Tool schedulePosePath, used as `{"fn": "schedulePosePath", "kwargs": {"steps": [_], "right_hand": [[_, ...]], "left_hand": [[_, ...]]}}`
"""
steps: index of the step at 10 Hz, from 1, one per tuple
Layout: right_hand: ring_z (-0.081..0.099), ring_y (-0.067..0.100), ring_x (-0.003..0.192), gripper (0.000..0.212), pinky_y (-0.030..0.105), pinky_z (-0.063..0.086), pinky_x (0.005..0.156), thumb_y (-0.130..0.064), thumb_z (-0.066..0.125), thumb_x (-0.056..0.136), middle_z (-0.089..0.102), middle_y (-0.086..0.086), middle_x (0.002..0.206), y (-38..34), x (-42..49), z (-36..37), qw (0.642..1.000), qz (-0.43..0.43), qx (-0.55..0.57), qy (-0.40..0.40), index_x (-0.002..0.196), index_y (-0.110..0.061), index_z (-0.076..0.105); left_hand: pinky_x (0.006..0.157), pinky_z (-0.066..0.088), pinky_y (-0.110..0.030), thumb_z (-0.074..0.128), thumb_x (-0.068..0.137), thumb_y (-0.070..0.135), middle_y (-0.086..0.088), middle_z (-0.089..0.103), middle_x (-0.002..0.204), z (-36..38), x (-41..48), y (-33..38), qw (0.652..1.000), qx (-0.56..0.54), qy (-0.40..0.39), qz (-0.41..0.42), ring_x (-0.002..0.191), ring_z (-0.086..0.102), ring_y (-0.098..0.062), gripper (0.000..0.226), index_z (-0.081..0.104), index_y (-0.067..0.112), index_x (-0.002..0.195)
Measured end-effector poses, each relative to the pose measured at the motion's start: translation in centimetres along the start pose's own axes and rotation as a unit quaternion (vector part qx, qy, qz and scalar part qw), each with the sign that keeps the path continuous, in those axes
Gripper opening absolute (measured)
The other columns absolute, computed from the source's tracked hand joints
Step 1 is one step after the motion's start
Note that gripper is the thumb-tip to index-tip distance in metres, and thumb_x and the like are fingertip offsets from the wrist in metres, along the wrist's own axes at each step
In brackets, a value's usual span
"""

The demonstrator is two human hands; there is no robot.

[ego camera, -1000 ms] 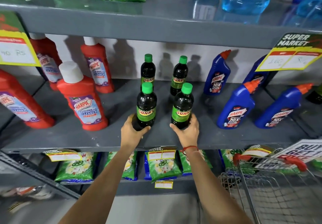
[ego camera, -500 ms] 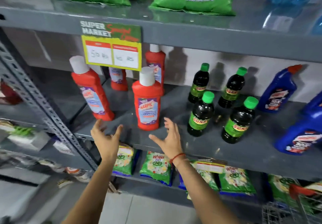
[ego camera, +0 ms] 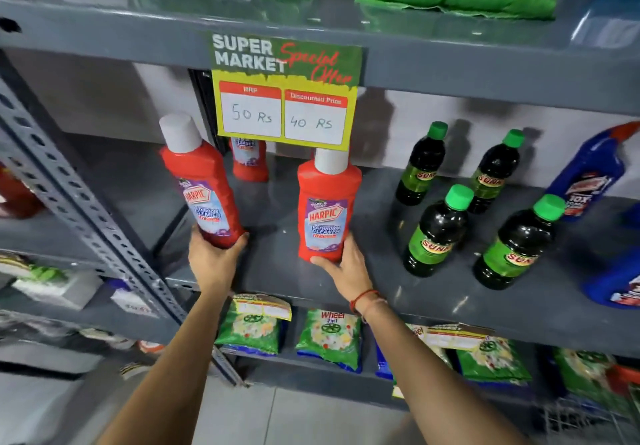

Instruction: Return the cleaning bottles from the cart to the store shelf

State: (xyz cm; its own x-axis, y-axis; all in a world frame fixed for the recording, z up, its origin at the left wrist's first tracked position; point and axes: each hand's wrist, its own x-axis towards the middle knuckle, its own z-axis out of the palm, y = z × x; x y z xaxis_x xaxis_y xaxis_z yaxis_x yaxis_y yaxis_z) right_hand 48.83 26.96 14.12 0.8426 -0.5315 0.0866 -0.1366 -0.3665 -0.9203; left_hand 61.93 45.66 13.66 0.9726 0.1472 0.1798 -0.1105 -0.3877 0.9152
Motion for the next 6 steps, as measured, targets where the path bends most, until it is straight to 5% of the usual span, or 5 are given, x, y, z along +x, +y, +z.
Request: {"fn": "schedulePosePath", "kwargs": {"steps": [3,6], "right_hand": [[0.053,0.013,0.102,0.058,0.025,0.044,0.087,-0.024,0.075,0.074,0.058,0.012,0.122,0.3,0.3,-0.1,1.0,0.009,0.012,-0.016,0.12,-0.01,0.042],[0.058,0.017,0.107,0.062,0.031,0.047,0.094,-0.017,0.079,0.069,0.061,0.011,0.123,-0.8,-1.6,-2.4,0.999,0.017,0.041,0.0,0.121,-0.011,0.047]], "left_hand": [[0.093,0.049,-0.043,0.082,0.057,0.042,-0.011,0.063,0.12,-0.4,-0.1,0.3,1.0,0.009,-0.019,0.001,0.107,0.06,-0.028,0.08,0.046,0.014,0.122],[0.103,0.041,-0.048,0.081,0.063,0.03,-0.019,0.049,0.128,-1.5,-2.3,1.5,0.999,0.023,-0.035,-0.008,0.121,0.046,-0.033,0.082,0.038,0.007,0.129]]}}
